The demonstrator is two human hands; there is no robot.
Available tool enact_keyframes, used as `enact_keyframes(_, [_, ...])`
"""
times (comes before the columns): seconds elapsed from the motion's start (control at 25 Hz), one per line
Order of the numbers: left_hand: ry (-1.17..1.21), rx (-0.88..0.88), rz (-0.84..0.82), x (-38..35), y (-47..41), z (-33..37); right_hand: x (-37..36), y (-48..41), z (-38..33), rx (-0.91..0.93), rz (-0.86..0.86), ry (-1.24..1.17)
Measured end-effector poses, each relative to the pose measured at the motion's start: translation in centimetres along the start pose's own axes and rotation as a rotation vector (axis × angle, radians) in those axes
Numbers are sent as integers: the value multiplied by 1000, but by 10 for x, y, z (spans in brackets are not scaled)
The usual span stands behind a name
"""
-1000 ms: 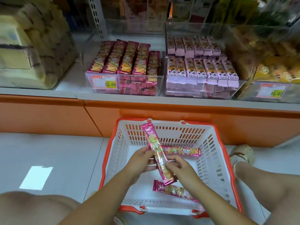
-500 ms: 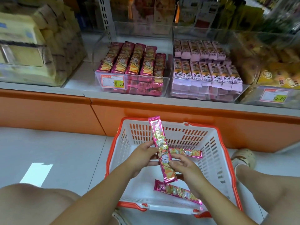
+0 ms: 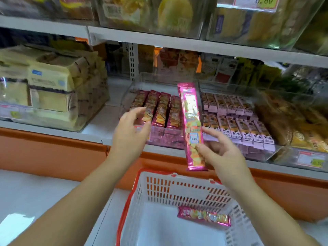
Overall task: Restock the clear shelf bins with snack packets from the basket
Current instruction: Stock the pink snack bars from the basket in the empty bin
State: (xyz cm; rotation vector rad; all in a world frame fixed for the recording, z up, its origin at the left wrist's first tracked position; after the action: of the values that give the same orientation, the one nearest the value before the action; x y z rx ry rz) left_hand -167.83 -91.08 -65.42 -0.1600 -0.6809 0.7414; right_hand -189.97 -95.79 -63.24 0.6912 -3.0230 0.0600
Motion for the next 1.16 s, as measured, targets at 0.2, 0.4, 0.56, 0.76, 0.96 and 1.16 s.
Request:
enact_keyframes(0.2, [-246,46,136,18,-47,-41,-26,-106,-40,148,168,585])
enact_keyframes(0.4, [-126,155,0,15,-56,-62,-51,-155,-34,81,176,1224])
enact_keyframes(0.56, [-12,193,4,16,-63,-71,-58,-153,-15,32,105,1335])
enact_keyframes(0.76, [62,182,-27,18,-62,-73,-50,-150,-9,-51,26,1275])
enact_keyframes(0.96, [68,158,-51,21,-63,-74,-55,-138,-5,-30,-95,1447])
enact_keyframes(1.16, [56,161,-64,23,-61,-73,-55,-119,-7,212,41,1243])
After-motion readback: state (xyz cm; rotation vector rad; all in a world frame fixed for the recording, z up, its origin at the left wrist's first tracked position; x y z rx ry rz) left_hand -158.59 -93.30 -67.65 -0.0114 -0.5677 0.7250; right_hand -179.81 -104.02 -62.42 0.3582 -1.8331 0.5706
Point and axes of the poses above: each hand's wrist, its own y-axis away from the middle knuckle, its own x-axis out of the back of the hand, z = x × y, the point moved 1 cm from there along -y, towards the middle knuckle, and after that the axes turned 7 degrees about -y, right-handed, at the moved point
